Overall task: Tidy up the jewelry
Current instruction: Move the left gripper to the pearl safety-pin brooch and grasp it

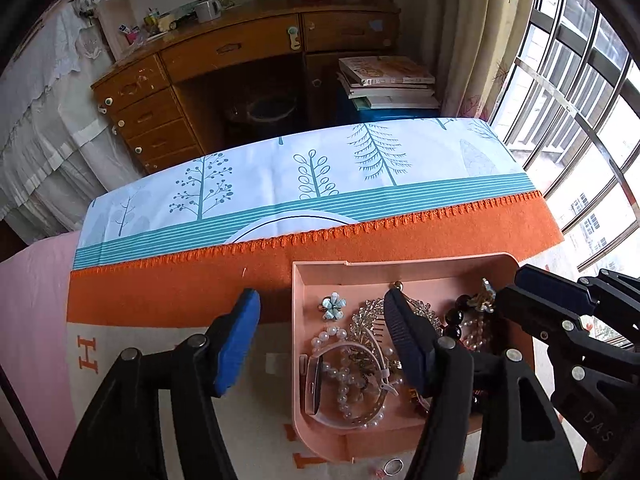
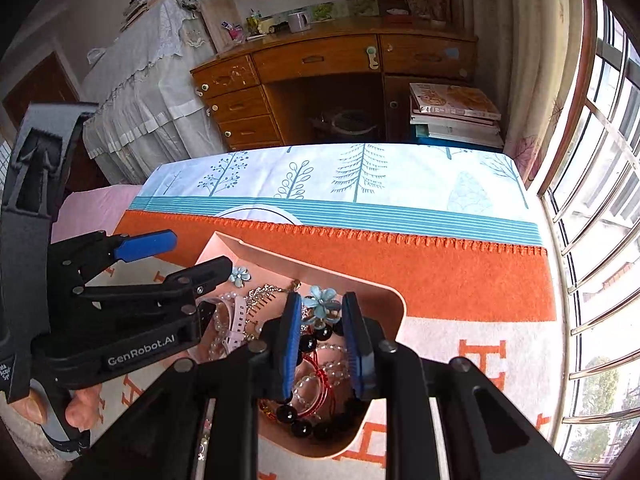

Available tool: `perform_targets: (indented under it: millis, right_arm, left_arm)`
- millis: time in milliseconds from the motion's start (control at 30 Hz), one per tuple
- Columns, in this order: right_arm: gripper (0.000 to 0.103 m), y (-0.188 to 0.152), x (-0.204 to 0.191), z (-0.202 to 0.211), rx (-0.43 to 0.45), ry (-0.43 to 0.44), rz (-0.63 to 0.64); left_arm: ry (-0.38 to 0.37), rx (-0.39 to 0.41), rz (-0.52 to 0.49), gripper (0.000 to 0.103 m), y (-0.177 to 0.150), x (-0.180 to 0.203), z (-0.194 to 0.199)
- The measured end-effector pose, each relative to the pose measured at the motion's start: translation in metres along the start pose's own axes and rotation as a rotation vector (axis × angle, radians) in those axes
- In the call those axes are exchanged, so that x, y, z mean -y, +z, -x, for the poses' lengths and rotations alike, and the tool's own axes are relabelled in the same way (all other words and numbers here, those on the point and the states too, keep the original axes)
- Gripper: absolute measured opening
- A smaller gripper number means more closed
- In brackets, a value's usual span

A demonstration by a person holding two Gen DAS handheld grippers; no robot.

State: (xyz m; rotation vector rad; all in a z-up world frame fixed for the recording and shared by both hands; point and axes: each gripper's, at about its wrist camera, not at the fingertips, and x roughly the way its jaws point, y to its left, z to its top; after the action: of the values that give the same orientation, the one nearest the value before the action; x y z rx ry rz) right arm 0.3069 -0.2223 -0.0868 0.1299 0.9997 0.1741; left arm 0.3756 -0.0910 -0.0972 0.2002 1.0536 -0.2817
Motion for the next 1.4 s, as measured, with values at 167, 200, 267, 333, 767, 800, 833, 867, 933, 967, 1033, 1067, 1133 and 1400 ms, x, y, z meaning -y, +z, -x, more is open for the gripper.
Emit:
perform_targets:
  millis: [167, 200, 267, 333, 767, 800, 833, 867, 933, 967, 1033, 1067, 1133, 1400]
  right_arm:
    - [0.021, -0.004, -0.002, 0.006, 0.010, 0.001, 0.005]
    - [0.021, -0.005, -0.002, 0.008, 0.014, 0.004, 0.004]
    - [0.021, -0.006, -0.003, 0.015, 0.018, 0.013, 0.002]
    - [0.021, -0.010, -0.007, 0.023, 0.026, 0.018, 0.009]
    - [0.021, -0.065, -0.030, 0.072, 0.044, 0.057, 0.020]
    - [0.021, -0.071, -0.033, 0.074, 0.044, 0.059, 0.021]
    - [0.021, -0.077, -0.036, 0.077, 0.046, 0.058, 0.020]
    - [0.021, -0.083, -0.039, 0.079, 0.048, 0.056, 0.019]
    - [0.021, -0.096, -0.043, 0.081, 0.052, 0.057, 0.020]
    - [0.021, -0.103, -0.045, 0.082, 0.056, 0.057, 0.021]
    - [0.021, -0.116, -0.050, 0.083, 0.060, 0.044, 0.024]
    - [0.021, -0.122, -0.051, 0.083, 0.063, 0.037, 0.025]
    - [0.021, -0.134, -0.054, 0.082, 0.066, 0.031, 0.024]
    - [0.021, -0.170, -0.049, 0.076, 0.040, 0.071, -0.031]
  left_arm:
    - [0.007, 0.016, 0.004, 0.063, -0.005, -0.003, 0.013]
    - [0.007, 0.019, 0.006, 0.063, -0.007, -0.004, 0.017]
    - [0.004, 0.024, 0.007, 0.063, -0.010, -0.005, 0.025]
    - [0.005, 0.036, 0.004, 0.063, -0.015, -0.005, 0.035]
    - [-0.025, 0.126, 0.008, 0.063, -0.086, -0.019, 0.107]
    - [-0.020, 0.132, 0.004, 0.063, -0.095, -0.018, 0.109]
    - [-0.014, 0.137, -0.004, 0.063, -0.103, -0.018, 0.111]
    - [-0.009, 0.141, -0.013, 0.063, -0.112, -0.017, 0.111]
    - [-0.002, 0.140, -0.029, 0.063, -0.130, -0.014, 0.110]
    - [-0.003, 0.137, -0.035, 0.062, -0.139, -0.013, 0.108]
    - [0.004, 0.119, -0.051, 0.053, -0.157, -0.009, 0.101]
    - [0.021, 0.107, -0.061, 0.044, -0.164, -0.006, 0.097]
    - [0.032, 0.089, -0.072, 0.039, -0.178, -0.002, 0.088]
    - [-0.018, 0.039, -0.085, 0.039, -0.199, 0.008, 0.060]
